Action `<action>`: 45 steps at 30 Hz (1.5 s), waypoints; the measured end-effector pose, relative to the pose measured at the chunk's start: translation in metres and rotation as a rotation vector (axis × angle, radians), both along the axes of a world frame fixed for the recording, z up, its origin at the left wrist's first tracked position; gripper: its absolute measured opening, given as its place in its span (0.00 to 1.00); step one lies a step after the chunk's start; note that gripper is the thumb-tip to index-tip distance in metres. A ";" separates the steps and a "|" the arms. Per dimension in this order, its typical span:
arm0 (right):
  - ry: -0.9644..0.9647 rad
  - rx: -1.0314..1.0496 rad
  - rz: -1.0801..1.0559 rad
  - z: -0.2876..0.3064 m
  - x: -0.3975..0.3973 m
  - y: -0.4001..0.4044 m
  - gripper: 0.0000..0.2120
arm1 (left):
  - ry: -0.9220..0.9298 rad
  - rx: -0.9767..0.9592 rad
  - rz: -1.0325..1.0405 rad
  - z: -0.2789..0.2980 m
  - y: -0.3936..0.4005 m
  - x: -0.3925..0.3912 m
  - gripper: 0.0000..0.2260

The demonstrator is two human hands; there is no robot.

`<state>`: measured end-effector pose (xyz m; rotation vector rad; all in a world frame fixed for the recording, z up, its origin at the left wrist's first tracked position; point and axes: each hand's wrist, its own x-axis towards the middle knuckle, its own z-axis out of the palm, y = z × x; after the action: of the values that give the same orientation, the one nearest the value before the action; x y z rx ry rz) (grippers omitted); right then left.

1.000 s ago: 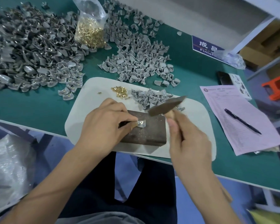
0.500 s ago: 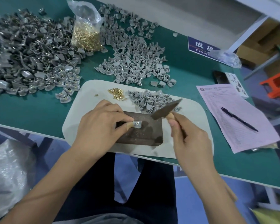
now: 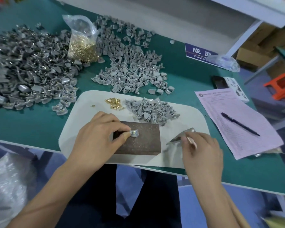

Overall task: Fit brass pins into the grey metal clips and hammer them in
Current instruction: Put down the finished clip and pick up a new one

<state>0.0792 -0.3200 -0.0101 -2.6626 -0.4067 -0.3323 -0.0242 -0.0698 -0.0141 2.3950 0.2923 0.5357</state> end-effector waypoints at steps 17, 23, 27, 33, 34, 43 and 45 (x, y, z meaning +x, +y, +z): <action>0.225 0.100 0.887 0.010 -0.016 0.195 0.02 | -0.070 -0.017 0.297 -0.019 0.070 -0.056 0.08; 0.214 -0.180 0.923 0.002 -0.022 0.250 0.05 | 0.038 0.102 0.346 -0.030 0.102 -0.067 0.07; 0.145 -0.227 0.895 0.000 -0.021 0.272 0.05 | 0.098 0.147 0.376 -0.034 0.115 -0.067 0.12; 0.085 -0.250 0.845 0.001 -0.018 0.296 0.05 | 0.088 0.164 0.452 -0.036 0.116 -0.064 0.08; 0.086 -0.248 0.853 0.001 -0.017 0.297 0.05 | 0.077 0.155 0.440 -0.035 0.115 -0.063 0.07; 0.123 -0.029 0.472 0.013 0.039 0.223 0.04 | 0.122 0.179 0.198 -0.020 0.094 -0.031 0.05; 0.151 0.002 0.445 0.010 0.038 0.212 0.03 | 0.160 0.173 0.227 -0.017 0.090 -0.014 0.06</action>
<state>0.1171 -0.1075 0.0001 -2.4809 -0.9223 0.0054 -0.0377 0.0205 -0.0312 2.5947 0.6164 0.4888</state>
